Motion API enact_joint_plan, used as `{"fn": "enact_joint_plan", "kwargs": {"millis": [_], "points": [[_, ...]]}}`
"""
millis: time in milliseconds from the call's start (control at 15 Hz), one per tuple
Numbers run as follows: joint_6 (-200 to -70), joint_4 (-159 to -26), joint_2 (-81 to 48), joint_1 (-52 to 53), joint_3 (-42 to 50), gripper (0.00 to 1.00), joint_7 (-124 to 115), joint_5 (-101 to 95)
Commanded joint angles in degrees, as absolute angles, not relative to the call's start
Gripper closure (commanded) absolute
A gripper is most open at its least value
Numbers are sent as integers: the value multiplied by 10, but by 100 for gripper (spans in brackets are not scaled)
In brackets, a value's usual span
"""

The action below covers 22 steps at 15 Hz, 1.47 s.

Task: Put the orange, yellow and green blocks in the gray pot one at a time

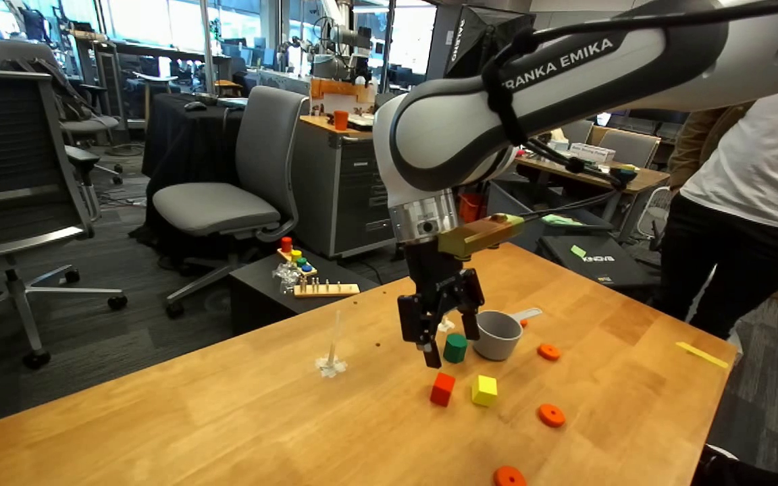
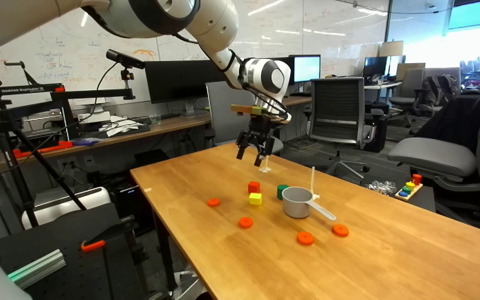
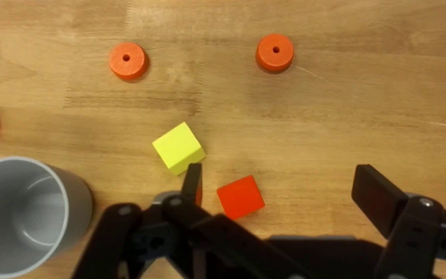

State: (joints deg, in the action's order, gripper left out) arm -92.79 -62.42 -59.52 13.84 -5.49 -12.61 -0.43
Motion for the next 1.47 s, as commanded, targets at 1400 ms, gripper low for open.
{"fn": "enact_joint_plan", "kwargs": {"millis": [1400], "points": [[-793, -327, -783, 190, -13, 0, -116, -56]]}}
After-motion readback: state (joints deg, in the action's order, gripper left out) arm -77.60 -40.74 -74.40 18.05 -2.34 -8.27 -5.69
